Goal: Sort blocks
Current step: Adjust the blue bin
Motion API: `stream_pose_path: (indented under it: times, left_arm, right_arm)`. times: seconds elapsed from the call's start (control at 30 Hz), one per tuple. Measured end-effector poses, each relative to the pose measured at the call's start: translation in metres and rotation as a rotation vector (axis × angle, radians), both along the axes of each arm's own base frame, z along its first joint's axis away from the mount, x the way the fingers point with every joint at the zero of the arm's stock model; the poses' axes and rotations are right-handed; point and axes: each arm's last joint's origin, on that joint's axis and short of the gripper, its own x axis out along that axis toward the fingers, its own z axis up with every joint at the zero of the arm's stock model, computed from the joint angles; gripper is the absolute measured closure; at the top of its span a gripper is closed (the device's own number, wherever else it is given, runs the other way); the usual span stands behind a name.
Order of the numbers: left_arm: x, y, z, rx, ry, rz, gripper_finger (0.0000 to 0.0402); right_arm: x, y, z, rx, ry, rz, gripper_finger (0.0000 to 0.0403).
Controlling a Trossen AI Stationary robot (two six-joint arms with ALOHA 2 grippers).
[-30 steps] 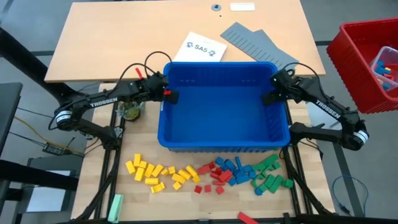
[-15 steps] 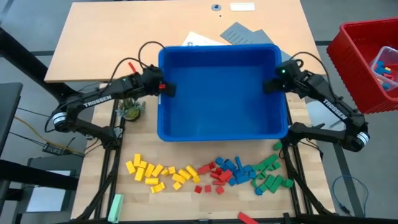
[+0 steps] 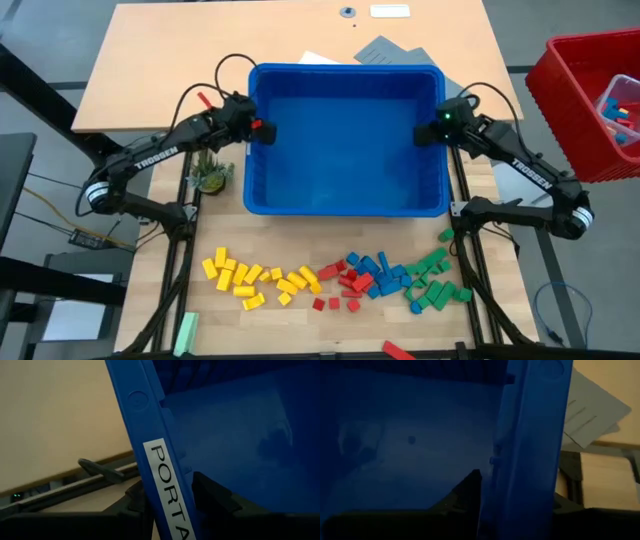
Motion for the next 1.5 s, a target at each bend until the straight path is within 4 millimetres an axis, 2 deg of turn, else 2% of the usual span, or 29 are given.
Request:
stream_pose_path:
  times: [0.2, 0.43, 0.7, 0.9, 1.1, 1.23, 1.4, 1.5]
  left_arm:
    - [-0.004, 0.008, 0.0, 0.039, 0.035, 0.027, 0.0276]
    - [-0.012, 0.018, 0.001, 0.053, 0.048, 0.073, 0.0276]
    - [-0.018, 0.04, 0.001, 0.097, 0.041, 0.105, 0.0276]
    - [-0.015, 0.062, -0.017, 0.036, 0.05, 0.084, 0.0275]
    - [-0.015, 0.068, -0.022, 0.022, 0.051, 0.087, 0.0273]
    - [-0.018, 0.071, -0.02, 0.003, 0.043, 0.034, 0.0247]
    - [-0.019, 0.071, -0.002, 0.006, -0.029, -0.037, 0.0199]
    - [-0.02, 0.064, 0.013, 0.022, -0.032, -0.082, 0.0179]
  right_arm:
    - [0.01, -0.01, -0.005, -0.064, -0.09, 0.002, 0.0306]
    - [0.027, -0.037, -0.019, -0.06, -0.066, -0.01, 0.0308]
    - [0.025, -0.069, -0.027, -0.089, -0.091, -0.025, 0.0307]
    - [0.021, -0.083, -0.033, -0.07, -0.112, -0.018, 0.0297]
    - [0.02, -0.09, -0.036, -0.093, -0.074, 0.025, 0.0264]
    - [0.02, -0.091, -0.034, -0.137, -0.027, 0.046, 0.0238]
    - [0.016, -0.084, -0.022, -0.16, 0.007, 0.074, 0.0208]
    - [0.011, -0.076, -0.004, -0.206, 0.004, 0.098, 0.0197]
